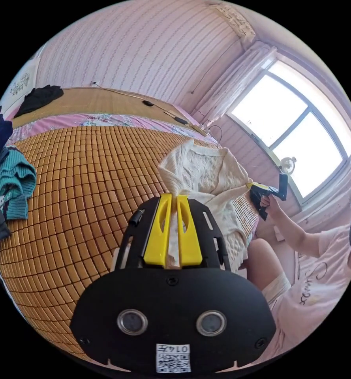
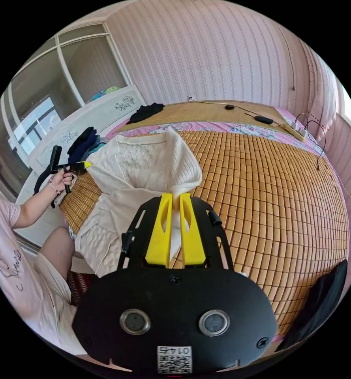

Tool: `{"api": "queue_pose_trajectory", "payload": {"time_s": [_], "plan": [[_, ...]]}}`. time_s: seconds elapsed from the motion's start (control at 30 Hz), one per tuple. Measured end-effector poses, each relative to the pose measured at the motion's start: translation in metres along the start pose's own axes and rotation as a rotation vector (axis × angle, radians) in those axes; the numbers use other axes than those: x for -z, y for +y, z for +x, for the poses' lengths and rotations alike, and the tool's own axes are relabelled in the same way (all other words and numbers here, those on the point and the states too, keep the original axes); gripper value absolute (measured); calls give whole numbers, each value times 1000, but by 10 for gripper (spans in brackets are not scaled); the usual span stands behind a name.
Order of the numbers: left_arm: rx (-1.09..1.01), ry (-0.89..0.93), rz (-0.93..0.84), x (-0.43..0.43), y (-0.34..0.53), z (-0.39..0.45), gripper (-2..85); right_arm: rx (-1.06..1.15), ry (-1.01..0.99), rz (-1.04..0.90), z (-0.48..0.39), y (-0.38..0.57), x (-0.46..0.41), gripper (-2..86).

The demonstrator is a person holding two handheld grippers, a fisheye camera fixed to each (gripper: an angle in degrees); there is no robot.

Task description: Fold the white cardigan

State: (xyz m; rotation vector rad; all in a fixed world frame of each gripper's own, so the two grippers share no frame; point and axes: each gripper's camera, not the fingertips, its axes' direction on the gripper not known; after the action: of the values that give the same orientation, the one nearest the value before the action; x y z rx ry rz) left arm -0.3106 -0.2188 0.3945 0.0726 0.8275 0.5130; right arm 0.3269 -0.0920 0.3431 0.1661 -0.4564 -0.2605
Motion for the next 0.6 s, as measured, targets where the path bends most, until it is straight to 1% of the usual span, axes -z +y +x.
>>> {"api": "queue_pose_trajectory", "payload": {"time_s": [0.07,0.1,0.13,0.17,0.23,0.37,0.43,0.47,0.53,0.6], "plan": [[-6,31,-86,6,44,18,3,58,-1,-133,-27,43,7,14],[28,40,-164,1,75,26,5,52,-1,-185,-31,53,4,13],[66,12,-240,-5,103,33,10,28,7,-300,-38,71,-6,13],[77,-15,-271,-7,115,37,12,-8,44,-398,-43,87,-16,13],[123,-113,-314,-6,149,53,13,-70,86,-447,-49,100,-21,13],[96,-169,-282,4,155,90,4,-120,87,-383,-79,89,-14,10],[18,-200,-282,-2,144,125,-4,-104,95,-352,-102,74,-17,7],[-10,-218,-285,-5,140,136,-6,-65,78,-339,-123,62,-24,5],[-143,-249,-281,-29,126,186,-8,15,55,-346,-159,41,-44,1],[-215,-222,-306,-59,120,223,-9,112,62,-398,-199,18,-75,-2]]}}
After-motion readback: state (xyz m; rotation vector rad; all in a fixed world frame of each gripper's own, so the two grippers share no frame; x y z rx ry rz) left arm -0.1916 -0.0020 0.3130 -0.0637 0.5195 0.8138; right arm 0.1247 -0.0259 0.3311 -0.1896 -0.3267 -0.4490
